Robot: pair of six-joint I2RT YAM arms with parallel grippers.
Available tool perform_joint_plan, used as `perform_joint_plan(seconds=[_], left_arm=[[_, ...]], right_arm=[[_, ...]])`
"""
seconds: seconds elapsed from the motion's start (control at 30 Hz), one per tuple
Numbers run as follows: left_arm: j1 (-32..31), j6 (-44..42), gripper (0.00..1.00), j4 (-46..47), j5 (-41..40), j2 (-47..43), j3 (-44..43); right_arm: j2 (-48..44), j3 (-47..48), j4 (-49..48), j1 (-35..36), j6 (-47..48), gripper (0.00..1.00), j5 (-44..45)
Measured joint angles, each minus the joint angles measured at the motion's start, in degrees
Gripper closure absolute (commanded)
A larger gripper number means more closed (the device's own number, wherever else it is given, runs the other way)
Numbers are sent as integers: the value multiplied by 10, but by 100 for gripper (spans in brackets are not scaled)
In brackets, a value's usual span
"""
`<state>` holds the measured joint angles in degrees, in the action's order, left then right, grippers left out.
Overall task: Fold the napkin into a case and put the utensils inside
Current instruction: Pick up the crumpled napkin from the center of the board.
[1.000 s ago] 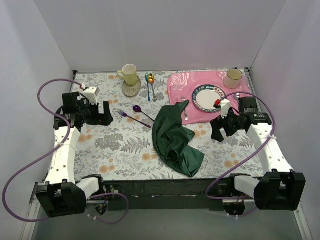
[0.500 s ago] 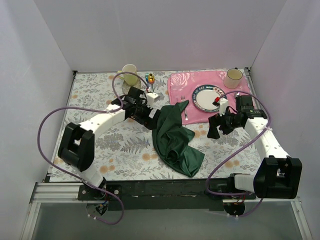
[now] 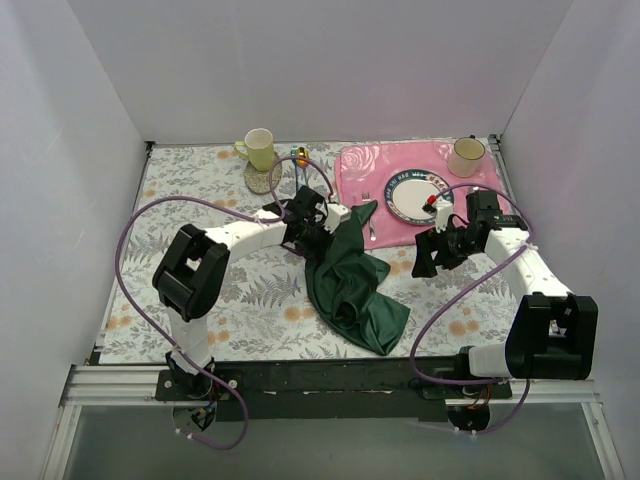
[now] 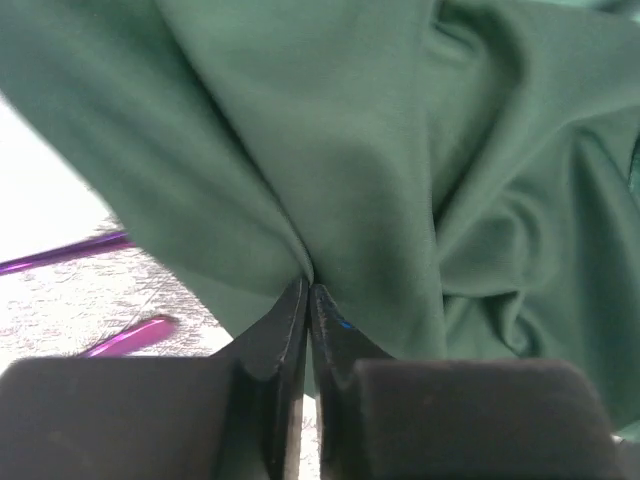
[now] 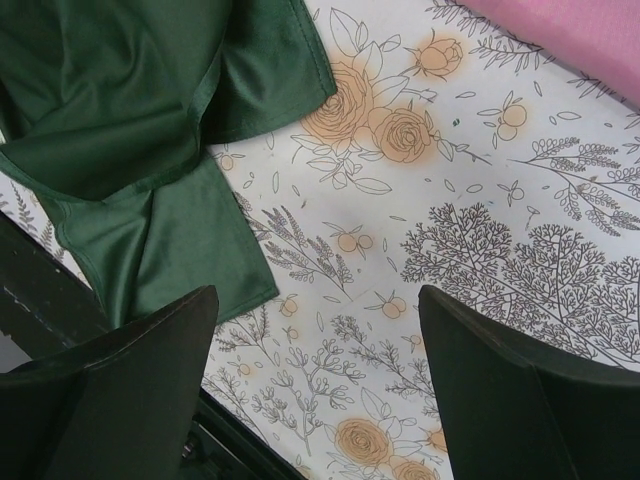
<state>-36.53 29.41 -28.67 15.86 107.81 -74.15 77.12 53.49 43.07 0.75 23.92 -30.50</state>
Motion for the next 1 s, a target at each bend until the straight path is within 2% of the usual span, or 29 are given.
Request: perform_joint_plan(seconds=[0.13,0.27,0.3,0.33,0.37,0.43,0.57,0.67,0.8,1.0], left_arm=[[-18,2,100,-14,17,-8,7],[-31,6,100,-35,54,-93,71],[-34,5,88,-45,61,-122,87],[-38,3,64,-53,66,-149,101],[-44,-3,46,-60,72,-172,114],[-53,-22,35,-79,90,-206,136],[-57,-36,30,-126,124,-235,170],[-17,-40,29,-149,150,-252,177],[65,-45,27,-146,169,-285,172],[85,-29,24,-114,191,-290,156]], right_arm=[[4,2,0,0,1,20,-1],[5,3,0,0,4,28,-1],[7,3,0,0,5,30,-2],[10,4,1,0,6,34,-3],[15,5,1,0,7,37,-4],[31,13,6,0,12,41,-12],[61,28,15,10,22,46,-25],[68,31,21,38,30,47,-31],[83,34,22,97,31,48,-39],[134,55,6,162,4,46,-45]])
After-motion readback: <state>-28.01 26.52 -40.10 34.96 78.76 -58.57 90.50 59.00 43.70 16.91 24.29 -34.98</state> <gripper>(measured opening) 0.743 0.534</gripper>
